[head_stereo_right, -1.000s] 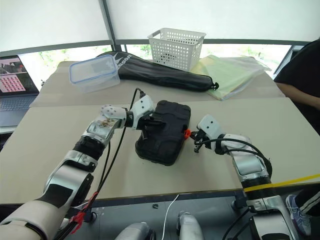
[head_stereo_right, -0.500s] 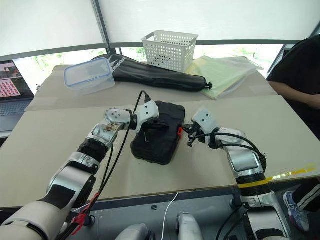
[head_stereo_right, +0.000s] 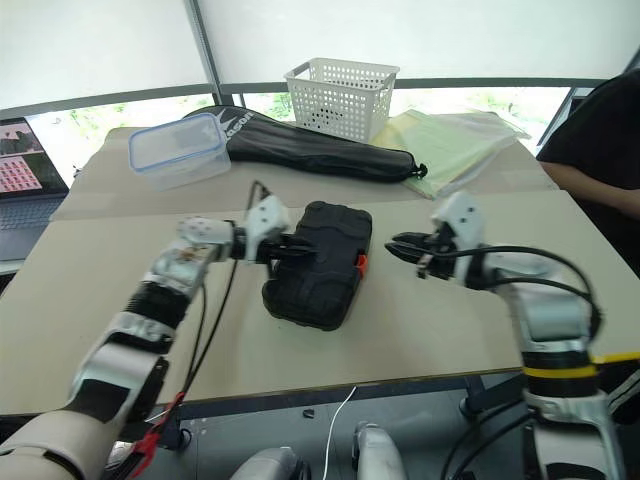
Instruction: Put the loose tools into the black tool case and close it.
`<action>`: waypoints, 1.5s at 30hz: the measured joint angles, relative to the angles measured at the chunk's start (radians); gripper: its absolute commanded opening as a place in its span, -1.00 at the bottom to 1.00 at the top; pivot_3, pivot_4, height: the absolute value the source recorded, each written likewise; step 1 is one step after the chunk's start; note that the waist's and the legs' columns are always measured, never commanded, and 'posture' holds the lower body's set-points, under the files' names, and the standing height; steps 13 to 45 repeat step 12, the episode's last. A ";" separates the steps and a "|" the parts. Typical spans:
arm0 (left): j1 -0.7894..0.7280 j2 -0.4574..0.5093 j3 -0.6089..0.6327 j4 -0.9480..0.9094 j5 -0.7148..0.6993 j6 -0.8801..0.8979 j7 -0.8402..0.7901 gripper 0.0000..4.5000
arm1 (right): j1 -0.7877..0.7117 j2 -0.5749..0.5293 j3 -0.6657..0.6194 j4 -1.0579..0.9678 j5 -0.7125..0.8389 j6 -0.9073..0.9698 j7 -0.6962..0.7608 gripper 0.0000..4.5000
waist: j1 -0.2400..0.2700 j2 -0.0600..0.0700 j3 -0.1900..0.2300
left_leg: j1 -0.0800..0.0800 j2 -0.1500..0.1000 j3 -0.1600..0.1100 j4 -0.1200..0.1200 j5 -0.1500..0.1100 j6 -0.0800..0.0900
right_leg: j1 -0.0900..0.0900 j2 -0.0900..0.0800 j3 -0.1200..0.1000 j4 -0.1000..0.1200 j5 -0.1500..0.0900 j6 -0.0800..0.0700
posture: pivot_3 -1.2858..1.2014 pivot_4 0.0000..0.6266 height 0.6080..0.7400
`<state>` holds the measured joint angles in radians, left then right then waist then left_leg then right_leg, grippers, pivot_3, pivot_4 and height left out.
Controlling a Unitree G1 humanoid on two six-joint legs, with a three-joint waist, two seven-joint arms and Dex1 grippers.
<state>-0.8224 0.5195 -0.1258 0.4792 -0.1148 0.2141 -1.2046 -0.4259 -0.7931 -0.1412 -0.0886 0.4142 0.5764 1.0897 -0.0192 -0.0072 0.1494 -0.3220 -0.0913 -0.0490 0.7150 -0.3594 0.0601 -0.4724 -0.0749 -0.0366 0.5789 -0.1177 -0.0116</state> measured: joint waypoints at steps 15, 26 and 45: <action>0.460 0.474 0.389 -0.486 -0.282 0.322 -0.141 0.96 | 0.050 -0.239 -0.105 0.142 0.140 0.019 0.306 1.00 | 0.029 0.001 0.006 | 0.000 -0.001 0.000 0.000 -0.001 0.000 | 0.001 -0.002 -0.002 -0.002 -0.001 0.000 | 0.03 -0.52 1.00; 0.460 0.474 0.389 -0.486 -0.282 0.322 -0.141 0.96 | 0.050 -0.239 -0.105 0.142 0.140 0.019 0.306 1.00 | 0.029 0.001 0.006 | 0.000 -0.001 0.000 0.000 -0.001 0.000 | 0.001 -0.002 -0.002 -0.002 -0.001 0.000 | 0.03 -0.52 1.00; 0.460 0.474 0.389 -0.486 -0.282 0.322 -0.141 0.96 | 0.050 -0.239 -0.105 0.142 0.140 0.019 0.306 1.00 | 0.029 0.001 0.006 | 0.000 -0.001 0.000 0.000 -0.001 0.000 | 0.001 -0.002 -0.002 -0.002 -0.001 0.000 | 0.03 -0.52 1.00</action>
